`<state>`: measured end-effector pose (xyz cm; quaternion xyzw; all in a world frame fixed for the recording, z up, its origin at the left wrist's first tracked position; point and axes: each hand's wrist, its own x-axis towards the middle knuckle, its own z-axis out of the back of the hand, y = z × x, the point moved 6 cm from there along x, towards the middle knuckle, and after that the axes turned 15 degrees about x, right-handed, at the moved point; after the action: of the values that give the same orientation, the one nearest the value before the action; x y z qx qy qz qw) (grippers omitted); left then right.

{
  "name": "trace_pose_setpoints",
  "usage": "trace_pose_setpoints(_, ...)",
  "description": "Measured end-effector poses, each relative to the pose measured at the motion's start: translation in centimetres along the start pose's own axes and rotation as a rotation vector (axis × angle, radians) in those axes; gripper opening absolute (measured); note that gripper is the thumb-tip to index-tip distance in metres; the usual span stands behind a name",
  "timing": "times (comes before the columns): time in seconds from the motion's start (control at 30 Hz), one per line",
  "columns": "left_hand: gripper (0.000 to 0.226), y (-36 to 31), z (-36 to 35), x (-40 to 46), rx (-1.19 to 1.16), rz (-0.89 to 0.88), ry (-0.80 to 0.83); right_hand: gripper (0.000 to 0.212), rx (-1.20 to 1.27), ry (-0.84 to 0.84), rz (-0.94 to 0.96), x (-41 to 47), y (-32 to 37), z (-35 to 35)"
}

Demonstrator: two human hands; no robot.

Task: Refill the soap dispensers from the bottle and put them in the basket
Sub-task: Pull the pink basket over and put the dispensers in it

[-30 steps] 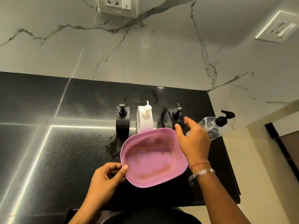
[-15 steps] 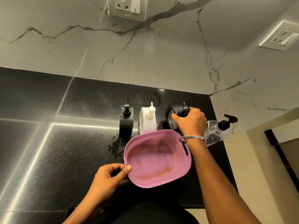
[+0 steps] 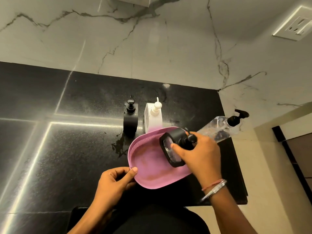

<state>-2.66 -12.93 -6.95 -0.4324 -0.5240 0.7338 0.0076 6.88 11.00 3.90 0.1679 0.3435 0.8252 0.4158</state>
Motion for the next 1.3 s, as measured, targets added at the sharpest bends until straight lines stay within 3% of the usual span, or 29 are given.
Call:
trace_pose_setpoints(0.5, 0.018, 0.1, -0.2, -0.7, -0.064, 0.027, 0.024, 0.048, -0.133, 0.019, -0.104, 0.7, -2.8, -2.6)
trace_pose_setpoints(0.63, 0.018, 0.2, -0.3, -0.8, -0.087, 0.038, 0.025, 0.083, -0.076, 0.015, -0.098, 0.7, -2.1, -1.7)
trace_pose_setpoints(0.7, 0.018, 0.3, -0.3, -0.8, -0.091, 0.039, 0.023, 0.093, -0.059, -0.072, -0.011, 1.0, -0.4, -0.2)
trace_pose_setpoints(0.8, 0.018, 0.3, -0.4, -0.8, -0.093, 0.031, 0.020, 0.073, 0.005, -0.150, 0.111, 3.5, 3.2, 1.2)
trace_pose_setpoints(1.07, 0.020, 0.1, -0.2, -0.8, -0.076, 0.018, 0.033, 0.063, -0.312, 0.252, 0.000, 10.5, 7.5, -9.3)
trace_pose_setpoints(1.3, 0.021, 0.3, -0.1, -0.7, -0.077, 0.011, 0.035, 0.054, -0.212, 0.164, -0.045, 11.0, 5.9, -10.4)
